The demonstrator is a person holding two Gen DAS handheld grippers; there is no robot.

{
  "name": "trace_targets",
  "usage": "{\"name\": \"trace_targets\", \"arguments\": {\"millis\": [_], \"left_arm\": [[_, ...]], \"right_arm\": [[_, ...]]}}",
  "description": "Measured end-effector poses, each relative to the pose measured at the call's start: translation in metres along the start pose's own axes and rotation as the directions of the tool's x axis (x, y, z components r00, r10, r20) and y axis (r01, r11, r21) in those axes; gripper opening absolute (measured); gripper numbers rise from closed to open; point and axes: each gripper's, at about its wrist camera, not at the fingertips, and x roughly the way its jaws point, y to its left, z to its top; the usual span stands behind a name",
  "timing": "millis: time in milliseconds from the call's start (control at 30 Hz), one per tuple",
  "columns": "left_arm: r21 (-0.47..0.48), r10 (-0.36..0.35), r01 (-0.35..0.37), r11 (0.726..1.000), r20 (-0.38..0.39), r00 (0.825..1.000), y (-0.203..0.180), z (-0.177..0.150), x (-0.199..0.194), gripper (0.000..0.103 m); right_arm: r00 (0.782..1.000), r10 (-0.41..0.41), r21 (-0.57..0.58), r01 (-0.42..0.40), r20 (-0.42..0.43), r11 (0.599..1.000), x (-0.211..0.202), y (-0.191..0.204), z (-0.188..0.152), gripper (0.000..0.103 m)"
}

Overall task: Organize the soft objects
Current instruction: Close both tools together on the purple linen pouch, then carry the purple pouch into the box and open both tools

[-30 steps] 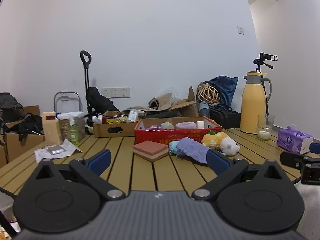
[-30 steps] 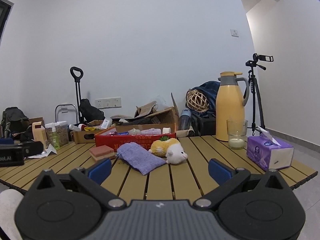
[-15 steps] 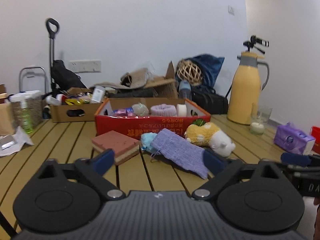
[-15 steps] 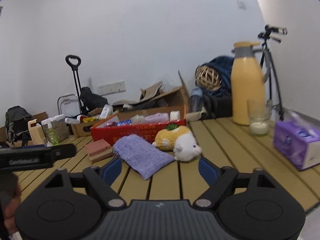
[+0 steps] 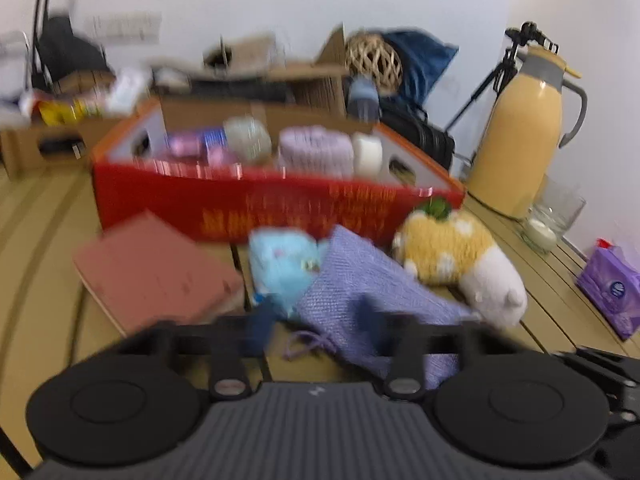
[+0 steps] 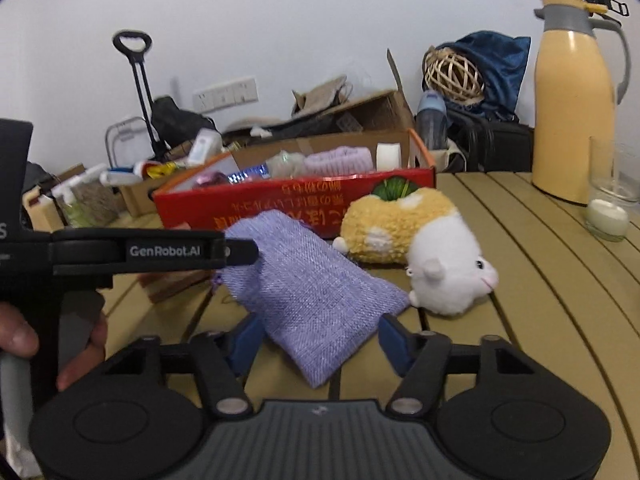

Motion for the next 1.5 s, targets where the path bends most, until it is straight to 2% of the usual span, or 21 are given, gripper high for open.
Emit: {"name": "trace_targets", "arguments": {"millis": [33, 100, 167, 200, 333, 433, 533, 767, 1067, 1300, 1400, 1500], "left_arm": [[-0.021, -0.014, 0.014, 1.000, 0.002, 1.000, 0.003, -0.002, -0.001, 0.019], [-0.024, -0.017, 0.018, 1.000, 0.009, 1.000, 0.003, -0.006, -0.008, 0.009], [-0.026, -0.021, 0.022, 0.999, 0.022, 1.000, 0.002, -0.011, -0.016, 0.007], [-0.027, -0.018, 0.019, 0.999, 0.025, 1.000, 0.000, -0.015, -0.021, 0.007], [-0.019, -0.008, 0.009, 1.000, 0.049, 0.999, -0.009, -0.031, -0.036, 0.006], [-0.057, -0.019, 0.022, 0.998, 0.061, 0.998, -0.011, -0.036, -0.050, 0.006], [-0.066, -0.028, 0.036, 0.997, 0.118, 0.993, -0.020, -0.039, -0.082, 0.006], [-0.055, -0.049, 0.066, 0.996, 0.259, 0.965, -0.046, -0.052, -0.170, 0.006], [-0.049, -0.035, 0.057, 0.997, 0.362, 0.931, -0.067, -0.074, -0.251, 0.006], [-0.027, -0.030, 0.045, 0.999, 0.396, 0.918, -0.073, -0.075, -0.277, 0.006], [-0.028, -0.039, 0.055, 0.998, 0.400, 0.916, -0.072, -0.067, -0.274, 0.006], [-0.026, -0.070, 0.088, 0.996, 0.400, 0.914, -0.070, -0.045, -0.258, 0.006]], "right_arm": [[1.000, -0.015, -0.003, 0.015, -0.015, 1.000, 0.007, 0.001, 0.001, 0.045], [0.999, -0.032, -0.005, 0.032, -0.041, 0.999, 0.014, 0.001, 0.000, 0.033], [0.998, -0.031, -0.006, 0.031, -0.049, 1.000, 0.014, -0.003, -0.002, 0.025], [0.998, -0.023, -0.010, 0.022, -0.051, 1.000, 0.014, -0.005, -0.003, 0.014], [0.998, -0.021, -0.068, 0.017, -0.058, 0.998, 0.011, -0.007, -0.004, 0.003], [0.999, -0.009, -0.071, 0.006, -0.044, 0.997, 0.001, -0.007, -0.004, 0.001], [1.000, 0.002, -0.067, -0.002, 0.004, 0.998, -0.024, -0.003, -0.005, 0.001], [0.993, 0.049, -0.091, -0.040, 0.104, 0.995, -0.108, 0.013, -0.007, 0.001], [0.966, 0.111, -0.152, -0.076, 0.232, 0.985, -0.201, 0.038, -0.012, 0.001], [0.953, 0.130, -0.171, -0.084, 0.274, 0.982, -0.228, 0.048, -0.013, 0.001], [0.949, 0.133, -0.171, -0.086, 0.287, 0.982, -0.231, 0.049, -0.010, 0.001], [0.947, 0.133, -0.186, -0.080, 0.293, 0.979, -0.223, 0.047, 0.003, 0.001]]}}
